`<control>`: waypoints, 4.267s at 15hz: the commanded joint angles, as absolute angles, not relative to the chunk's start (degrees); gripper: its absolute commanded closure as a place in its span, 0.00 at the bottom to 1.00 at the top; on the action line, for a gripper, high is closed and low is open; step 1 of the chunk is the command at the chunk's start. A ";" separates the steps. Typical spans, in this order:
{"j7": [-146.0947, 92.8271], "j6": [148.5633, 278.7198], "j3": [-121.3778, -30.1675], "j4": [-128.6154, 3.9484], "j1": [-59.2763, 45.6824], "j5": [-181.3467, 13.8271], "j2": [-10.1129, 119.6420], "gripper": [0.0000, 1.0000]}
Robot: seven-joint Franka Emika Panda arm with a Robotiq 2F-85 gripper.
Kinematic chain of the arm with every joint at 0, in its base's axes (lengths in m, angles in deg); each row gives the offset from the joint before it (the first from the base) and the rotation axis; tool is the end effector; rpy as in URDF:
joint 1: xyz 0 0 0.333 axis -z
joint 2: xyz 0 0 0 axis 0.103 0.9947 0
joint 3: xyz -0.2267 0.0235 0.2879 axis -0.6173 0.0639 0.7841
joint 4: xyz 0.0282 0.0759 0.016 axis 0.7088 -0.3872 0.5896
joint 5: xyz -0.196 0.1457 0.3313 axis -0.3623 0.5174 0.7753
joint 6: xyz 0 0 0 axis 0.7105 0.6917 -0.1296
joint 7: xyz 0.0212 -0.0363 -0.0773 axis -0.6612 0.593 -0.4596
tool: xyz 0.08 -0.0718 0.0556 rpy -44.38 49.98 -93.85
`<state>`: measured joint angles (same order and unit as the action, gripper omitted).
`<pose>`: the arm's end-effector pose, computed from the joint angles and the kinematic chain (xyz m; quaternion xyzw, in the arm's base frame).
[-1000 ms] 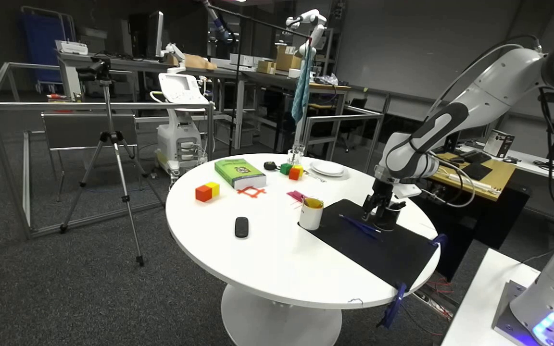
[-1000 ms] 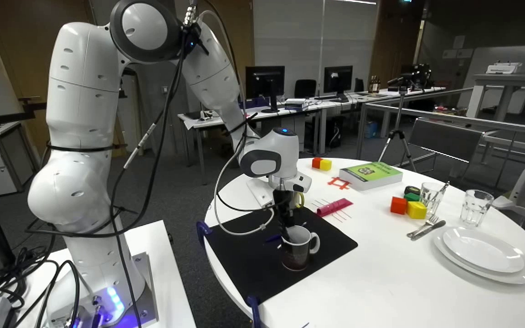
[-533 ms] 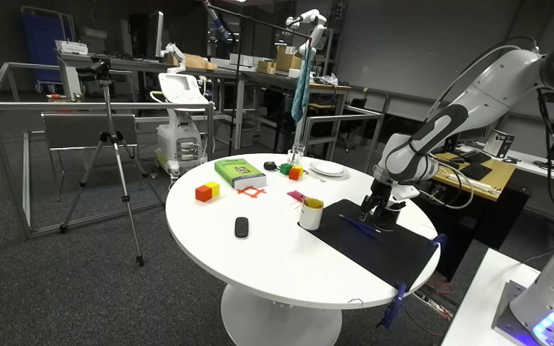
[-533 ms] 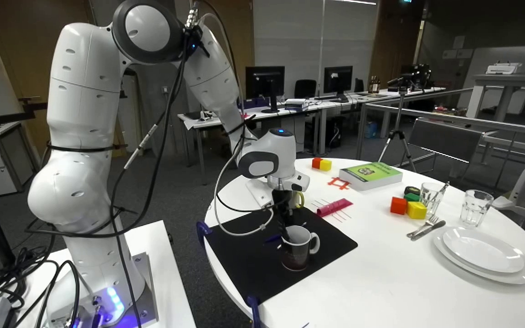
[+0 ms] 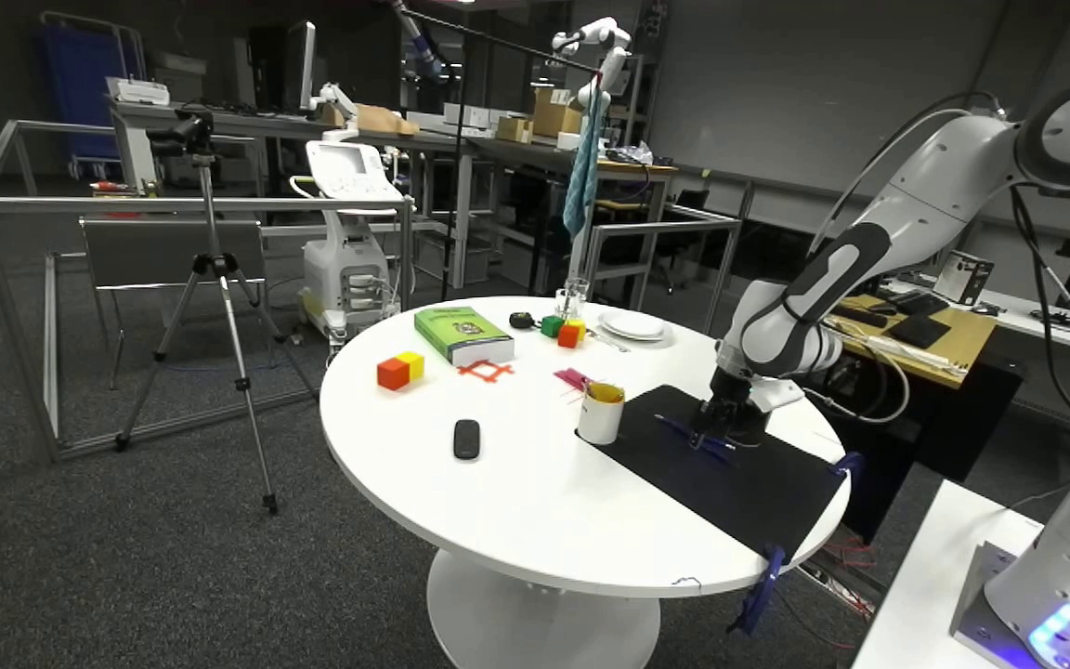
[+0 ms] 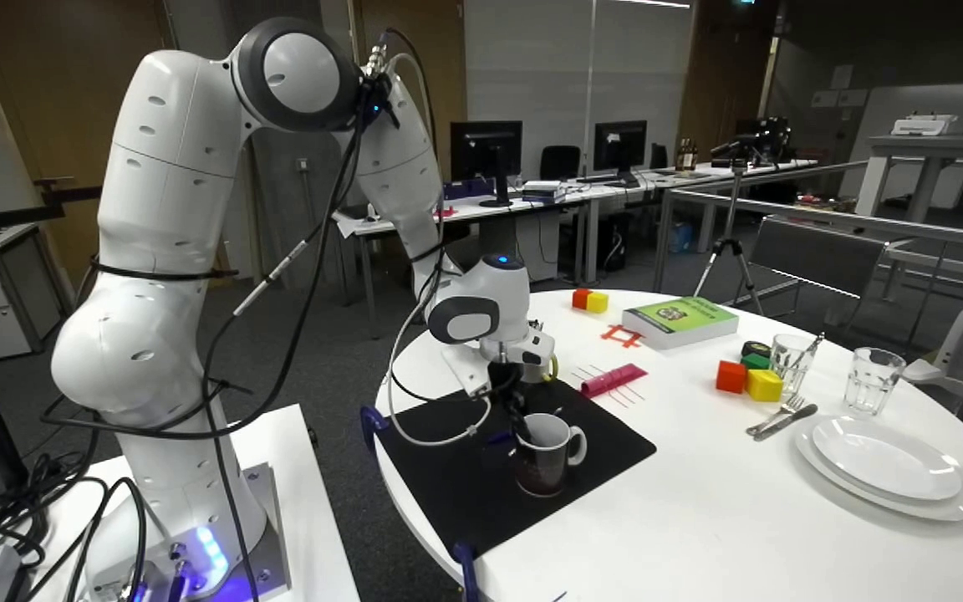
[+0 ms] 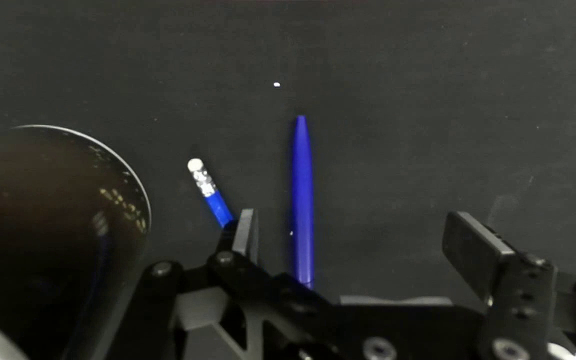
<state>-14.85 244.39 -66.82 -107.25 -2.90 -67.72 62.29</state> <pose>0.5266 0.0079 0.1649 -0.9976 0.0340 -0.0359 0.0487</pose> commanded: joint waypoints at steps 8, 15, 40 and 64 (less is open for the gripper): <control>-17.74 250.62 -65.96 -107.98 -3.06 -69.82 65.33 0.26; -18.77 251.16 -66.44 -107.47 -3.75 -70.79 65.90 0.70; -21.91 268.02 -72.26 -109.74 -16.17 -79.22 64.73 0.97; -22.05 277.08 -64.78 -107.52 -16.09 -79.84 59.92 0.97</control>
<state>-20.92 277.25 -66.21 -107.45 -17.19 -78.75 63.09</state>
